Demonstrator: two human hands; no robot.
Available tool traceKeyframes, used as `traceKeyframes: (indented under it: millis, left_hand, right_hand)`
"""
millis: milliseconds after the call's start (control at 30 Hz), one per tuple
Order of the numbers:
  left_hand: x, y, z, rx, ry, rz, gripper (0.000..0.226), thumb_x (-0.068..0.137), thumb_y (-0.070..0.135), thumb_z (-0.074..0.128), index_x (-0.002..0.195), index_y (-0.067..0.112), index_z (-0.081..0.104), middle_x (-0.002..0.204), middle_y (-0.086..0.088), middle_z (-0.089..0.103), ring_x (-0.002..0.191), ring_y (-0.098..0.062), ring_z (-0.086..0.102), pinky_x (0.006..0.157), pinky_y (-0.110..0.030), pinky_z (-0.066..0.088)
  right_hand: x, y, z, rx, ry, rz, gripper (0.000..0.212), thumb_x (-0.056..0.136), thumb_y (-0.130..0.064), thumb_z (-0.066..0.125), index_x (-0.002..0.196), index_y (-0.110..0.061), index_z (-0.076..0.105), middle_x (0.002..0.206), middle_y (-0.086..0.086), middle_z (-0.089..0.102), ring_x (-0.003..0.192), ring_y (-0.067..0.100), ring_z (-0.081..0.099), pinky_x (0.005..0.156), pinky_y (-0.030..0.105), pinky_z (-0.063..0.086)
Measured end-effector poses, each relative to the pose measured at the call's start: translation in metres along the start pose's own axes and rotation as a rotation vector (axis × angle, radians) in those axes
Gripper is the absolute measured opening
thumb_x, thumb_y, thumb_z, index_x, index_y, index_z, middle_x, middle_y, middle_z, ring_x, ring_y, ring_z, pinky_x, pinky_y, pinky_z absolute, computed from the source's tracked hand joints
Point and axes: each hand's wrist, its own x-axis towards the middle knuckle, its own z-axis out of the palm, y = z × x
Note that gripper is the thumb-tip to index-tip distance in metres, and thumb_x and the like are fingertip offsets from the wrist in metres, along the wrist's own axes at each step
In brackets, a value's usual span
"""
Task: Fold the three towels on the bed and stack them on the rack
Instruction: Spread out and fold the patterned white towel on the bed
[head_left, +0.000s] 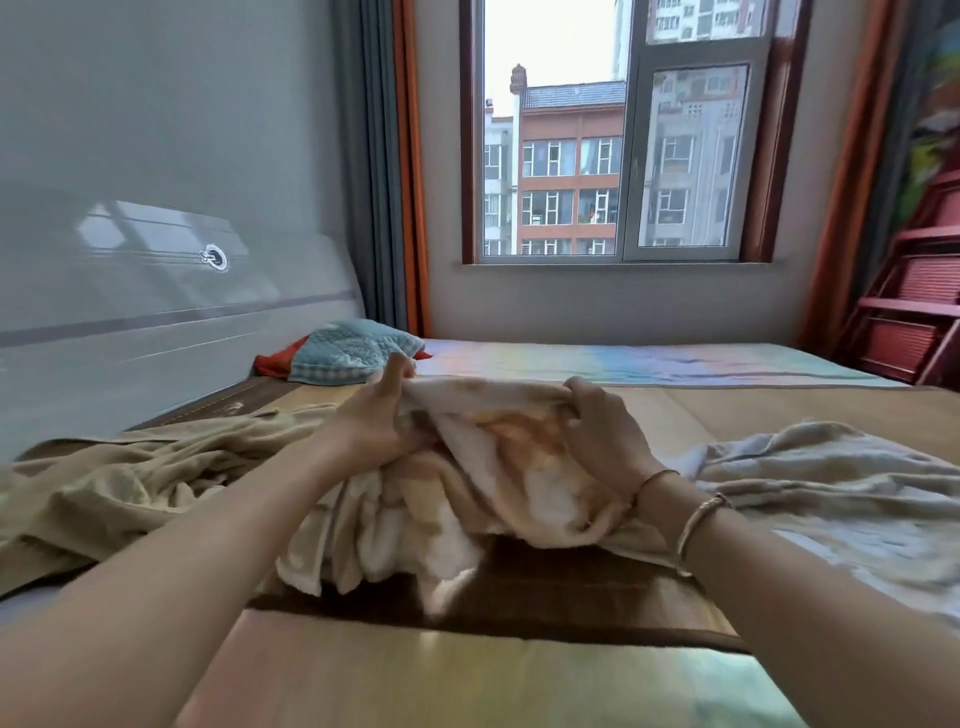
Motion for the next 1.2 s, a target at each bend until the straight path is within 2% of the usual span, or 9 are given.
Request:
traceKeyframes:
  millis: [133, 367, 567, 733, 867, 933, 967, 1067, 1200]
  left_hand:
    - [-0.002, -0.004, -0.038, 0.127, 0.072, -0.037, 0.025, 0.09, 0.021, 0.055, 0.106, 0.02, 0.035, 0.095, -0.003, 0.049, 0.084, -0.023, 0.053, 0.068, -0.031, 0.034]
    - [-0.009, -0.052, -0.032, 0.663, 0.003, -0.231, 0.018, 0.088, 0.023, 0.052, 0.099, 0.027, 0.066, 0.119, -0.005, 0.053, 0.109, -0.029, 0.054, 0.082, -0.037, 0.047]
    - [0.014, -0.089, -0.003, 0.351, 0.078, -0.547, 0.017, 0.082, 0.011, 0.051, 0.082, 0.01, 0.068, 0.094, -0.01, 0.07, 0.088, -0.029, 0.063, 0.065, -0.029, 0.04]
    - [0.065, -0.128, 0.035, 0.15, 0.034, -0.596, 0.039, 0.085, 0.0, 0.047, 0.053, 0.022, 0.049, 0.061, 0.007, 0.05, 0.065, -0.012, 0.048, 0.056, -0.026, 0.033]
    - [0.138, -0.18, 0.071, 0.243, 0.067, -0.508, 0.019, 0.082, 0.002, 0.047, 0.077, 0.018, 0.056, 0.102, -0.009, 0.064, 0.092, -0.024, 0.057, 0.073, -0.033, 0.044]
    - [0.184, -0.206, 0.076, 0.295, 0.101, -0.37, 0.048, 0.08, 0.001, 0.047, 0.122, 0.023, 0.054, 0.154, -0.007, 0.031, 0.124, -0.027, 0.047, 0.098, -0.036, 0.044]
    - [0.205, -0.215, 0.079, 0.267, 0.077, -0.319, 0.07, 0.08, -0.001, 0.048, 0.143, 0.027, 0.035, 0.162, 0.0, 0.004, 0.137, -0.026, 0.034, 0.105, -0.034, 0.038]
    - [0.239, -0.232, 0.1, 0.108, 0.027, -0.318, 0.094, 0.084, -0.003, 0.051, 0.153, 0.027, -0.006, 0.158, 0.004, -0.024, 0.147, -0.023, 0.012, 0.107, -0.028, 0.031]
    - [0.218, -0.245, 0.152, 0.062, -0.08, -0.282, 0.073, 0.088, 0.009, 0.051, 0.151, 0.024, 0.018, 0.16, -0.001, 0.009, 0.143, -0.021, 0.025, 0.111, -0.031, 0.028]
  right_hand:
    - [0.014, -0.018, -0.014, -0.005, 0.075, -0.067, 0.009, 0.091, -0.023, 0.05, 0.097, -0.016, 0.049, 0.085, 0.007, 0.062, 0.084, 0.031, 0.059, 0.065, 0.033, 0.039]
    - [0.018, -0.01, 0.022, -0.824, -0.065, -0.086, 0.027, 0.086, -0.012, 0.048, 0.109, -0.018, 0.062, 0.119, 0.006, 0.051, 0.109, 0.027, 0.051, 0.079, 0.033, 0.04]
    - [0.047, 0.014, 0.068, -0.356, -0.146, 0.137, 0.021, 0.091, -0.016, 0.04, 0.092, -0.01, 0.059, 0.098, 0.012, 0.066, 0.09, 0.032, 0.063, 0.065, 0.029, 0.042]
    - [0.103, 0.052, 0.133, -0.113, -0.144, 0.188, 0.024, 0.093, -0.024, 0.038, 0.088, -0.008, 0.056, 0.094, 0.015, 0.066, 0.085, 0.032, 0.063, 0.071, 0.033, 0.049]
    - [0.184, 0.072, 0.192, -0.159, -0.198, 0.198, 0.024, 0.096, -0.019, 0.036, 0.101, -0.006, 0.056, 0.111, 0.02, 0.064, 0.1, 0.034, 0.06, 0.074, 0.031, 0.042]
    - [0.236, 0.069, 0.212, -0.091, -0.194, 0.142, 0.03, 0.099, -0.019, 0.035, 0.123, -0.007, 0.048, 0.12, 0.023, 0.06, 0.104, 0.034, 0.059, 0.081, 0.032, 0.041]
    - [0.257, 0.065, 0.221, -0.034, -0.222, 0.13, 0.041, 0.101, -0.022, 0.034, 0.141, -0.01, 0.034, 0.121, 0.022, 0.06, 0.096, 0.032, 0.061, 0.081, 0.031, 0.042]
    - [0.288, 0.059, 0.259, -0.01, -0.407, 0.109, 0.081, 0.101, -0.024, 0.039, 0.146, -0.009, -0.026, 0.115, 0.021, 0.061, 0.089, 0.029, 0.062, 0.081, 0.03, 0.043]
    - [0.254, 0.077, 0.288, -0.051, -0.505, 0.027, 0.073, 0.099, -0.021, 0.041, 0.152, -0.018, -0.009, 0.118, 0.011, 0.062, 0.097, 0.024, 0.06, 0.086, 0.031, 0.045]
